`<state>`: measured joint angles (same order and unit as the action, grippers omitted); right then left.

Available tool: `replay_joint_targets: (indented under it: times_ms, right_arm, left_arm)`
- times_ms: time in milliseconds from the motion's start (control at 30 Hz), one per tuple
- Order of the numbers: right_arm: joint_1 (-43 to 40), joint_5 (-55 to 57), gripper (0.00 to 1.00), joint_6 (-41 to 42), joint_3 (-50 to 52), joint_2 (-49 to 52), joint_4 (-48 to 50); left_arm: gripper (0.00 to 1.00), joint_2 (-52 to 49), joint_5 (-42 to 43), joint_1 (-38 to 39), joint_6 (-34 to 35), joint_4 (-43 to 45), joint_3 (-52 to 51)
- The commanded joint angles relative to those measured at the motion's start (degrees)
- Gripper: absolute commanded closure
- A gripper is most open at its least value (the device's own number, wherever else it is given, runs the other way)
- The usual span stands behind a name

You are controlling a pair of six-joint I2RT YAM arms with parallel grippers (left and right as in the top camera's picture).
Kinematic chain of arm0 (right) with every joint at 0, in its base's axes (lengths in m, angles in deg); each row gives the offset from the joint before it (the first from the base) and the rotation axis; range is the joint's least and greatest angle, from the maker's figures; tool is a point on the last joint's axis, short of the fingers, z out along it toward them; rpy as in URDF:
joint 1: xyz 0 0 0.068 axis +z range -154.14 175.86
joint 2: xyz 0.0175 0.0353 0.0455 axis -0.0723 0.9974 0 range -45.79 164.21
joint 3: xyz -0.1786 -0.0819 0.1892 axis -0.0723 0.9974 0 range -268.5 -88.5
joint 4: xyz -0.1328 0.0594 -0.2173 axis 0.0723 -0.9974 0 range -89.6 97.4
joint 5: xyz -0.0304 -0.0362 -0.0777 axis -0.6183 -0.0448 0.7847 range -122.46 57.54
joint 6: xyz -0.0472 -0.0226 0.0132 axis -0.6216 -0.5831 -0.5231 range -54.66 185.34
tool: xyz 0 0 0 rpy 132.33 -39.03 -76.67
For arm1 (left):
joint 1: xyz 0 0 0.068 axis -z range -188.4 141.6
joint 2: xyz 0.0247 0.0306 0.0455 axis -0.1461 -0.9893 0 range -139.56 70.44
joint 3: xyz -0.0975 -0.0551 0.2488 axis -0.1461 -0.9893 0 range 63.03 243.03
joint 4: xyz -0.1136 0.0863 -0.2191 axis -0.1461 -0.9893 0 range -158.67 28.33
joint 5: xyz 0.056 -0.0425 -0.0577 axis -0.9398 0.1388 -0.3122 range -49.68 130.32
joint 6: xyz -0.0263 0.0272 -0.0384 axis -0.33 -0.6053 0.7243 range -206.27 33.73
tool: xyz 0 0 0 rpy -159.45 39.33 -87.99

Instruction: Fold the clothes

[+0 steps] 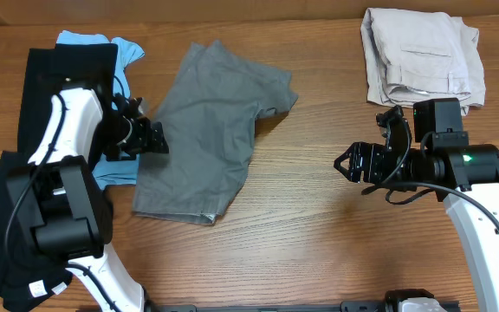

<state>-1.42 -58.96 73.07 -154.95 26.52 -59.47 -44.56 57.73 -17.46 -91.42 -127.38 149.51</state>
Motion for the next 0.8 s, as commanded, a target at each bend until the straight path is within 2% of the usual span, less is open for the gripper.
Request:
replay_joint_targets:
  times_ms: [0,133,233,533,767]
  right_arm:
    - [0.3,1.6,0.20,-0.1,-1.4,-0.1,0.4]
    - [0.3,2.1,0.20,-0.1,-1.4,-0.1,0.4]
    - [0.3,2.1,0.20,-0.1,-1.4,-0.1,0.4]
    - [0.3,2.1,0.20,-0.1,-1.4,0.0,0.8]
    - [0.3,2.1,0.20,-0.1,-1.4,-0.1,0.8]
  left_arm:
    - [0.16,0.0,2.6,0.3,-2.1,3.0,-4.8]
    - [0.22,0.0,2.5,0.0,-1.9,5.9,-8.1]
    - [0.33,0.0,2.0,0.0,-1.9,6.3,-8.6]
    - [0.30,0.0,1.2,-1.6,-1.9,1.2,-2.2]
    - [0.28,0.0,-0.6,-1.9,-1.9,1.5,-4.9]
